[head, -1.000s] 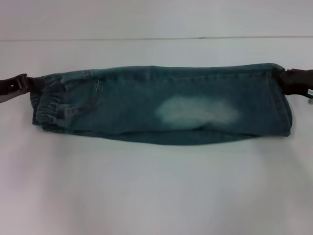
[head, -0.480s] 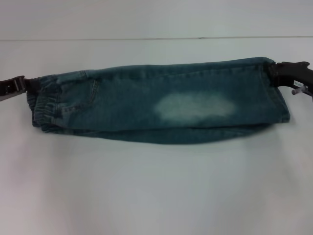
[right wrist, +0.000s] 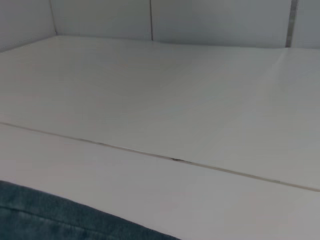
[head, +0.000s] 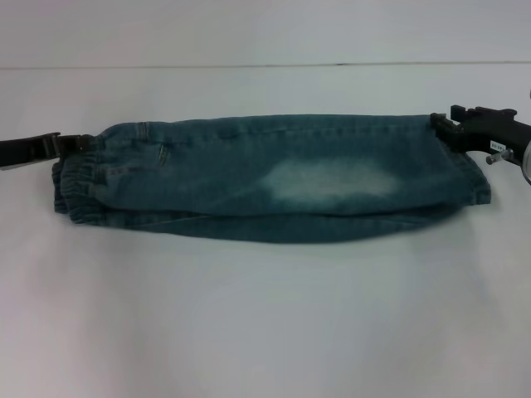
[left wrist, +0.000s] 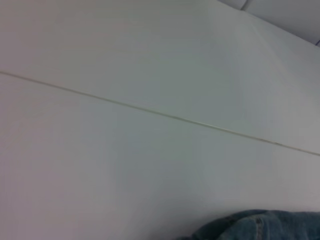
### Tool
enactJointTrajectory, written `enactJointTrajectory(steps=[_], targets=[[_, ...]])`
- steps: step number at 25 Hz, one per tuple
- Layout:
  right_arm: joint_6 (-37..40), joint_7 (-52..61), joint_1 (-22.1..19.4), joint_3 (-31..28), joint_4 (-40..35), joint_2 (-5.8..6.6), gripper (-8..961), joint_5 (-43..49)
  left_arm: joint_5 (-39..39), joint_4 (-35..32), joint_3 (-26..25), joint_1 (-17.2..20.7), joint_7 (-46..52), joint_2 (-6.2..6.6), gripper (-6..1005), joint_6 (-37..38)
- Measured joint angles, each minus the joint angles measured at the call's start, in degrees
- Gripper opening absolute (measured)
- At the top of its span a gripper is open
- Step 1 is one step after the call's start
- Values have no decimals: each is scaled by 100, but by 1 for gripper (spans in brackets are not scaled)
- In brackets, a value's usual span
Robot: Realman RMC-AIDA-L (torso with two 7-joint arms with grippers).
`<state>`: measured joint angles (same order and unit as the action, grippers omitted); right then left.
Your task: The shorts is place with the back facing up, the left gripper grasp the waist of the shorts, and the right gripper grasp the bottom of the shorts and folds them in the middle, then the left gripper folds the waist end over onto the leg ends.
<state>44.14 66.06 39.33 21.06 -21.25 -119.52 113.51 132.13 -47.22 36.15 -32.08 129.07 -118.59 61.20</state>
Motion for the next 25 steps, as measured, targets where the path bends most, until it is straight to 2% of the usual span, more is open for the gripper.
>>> enactJointTrajectory(steps=[5,9,15,16,17,18,21,23,25], targets=[[140,6,-125,-16,-44,11,402,-146,-46,-50,-39,56,-11,51,371,-37],[869,363,-368,-15,-248,95,569,-260,-57,-218,-63,159,-92,115,535,168],[3267,1501,-884,-22,-905,408,747,-265,-67,-595,-72,378,-494,135,792,720],[3740,1615,-962,-10,-988,481,776,-261,-67,-635,-72,409,-562,139,829,782],[4634,1723,-1077,46,-1092,647,806,-217,-67,-669,-74,443,-647,153,865,854],[4634,1723,-1077,46,-1092,647,834,-217,-67,-680,-73,470,-721,173,902,919],[5950,1717,-1214,229,-1244,849,917,-60,-64,-699,-73,539,-882,238,929,1152],[6483,1698,-1295,332,-1433,883,945,94,-36,-703,-74,565,-999,277,947,1305],[6781,1631,-1402,404,-1688,823,945,294,-12,-691,-56,585,-1108,311,946,1384]])
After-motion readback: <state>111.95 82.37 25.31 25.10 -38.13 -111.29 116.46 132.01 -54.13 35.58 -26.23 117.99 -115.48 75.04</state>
